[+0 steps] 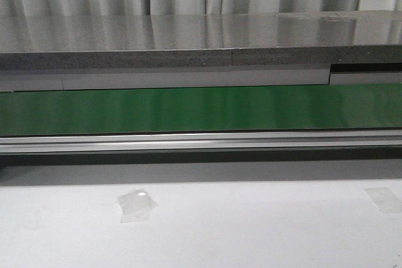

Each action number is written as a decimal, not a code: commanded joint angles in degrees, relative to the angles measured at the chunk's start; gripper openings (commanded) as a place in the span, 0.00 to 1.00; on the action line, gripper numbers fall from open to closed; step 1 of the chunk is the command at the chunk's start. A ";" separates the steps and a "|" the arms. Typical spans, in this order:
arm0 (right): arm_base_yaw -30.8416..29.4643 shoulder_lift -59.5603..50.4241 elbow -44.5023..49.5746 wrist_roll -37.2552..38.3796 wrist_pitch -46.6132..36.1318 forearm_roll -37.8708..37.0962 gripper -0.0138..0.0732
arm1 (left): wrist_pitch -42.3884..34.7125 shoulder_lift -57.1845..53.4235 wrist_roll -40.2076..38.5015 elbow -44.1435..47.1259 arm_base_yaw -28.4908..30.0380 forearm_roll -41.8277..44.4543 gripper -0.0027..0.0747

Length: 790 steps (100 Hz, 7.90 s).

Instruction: Move button from left to right

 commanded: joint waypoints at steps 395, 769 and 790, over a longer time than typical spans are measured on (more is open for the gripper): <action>-0.07 -1.11 -0.91 -0.23 -4.85 -0.36 0.08 | -39.13 -82.93 36.61 58.35 -17.84 -39.71 0.48; 5.72 94.53 -70.67 -22.50 33.48 10.19 0.85 | -38.79 -82.83 36.61 58.35 -17.84 -39.71 0.01; 5.66 96.43 -70.67 -22.50 32.89 10.19 0.69 | -38.79 -82.83 36.61 58.35 -17.84 -39.71 0.01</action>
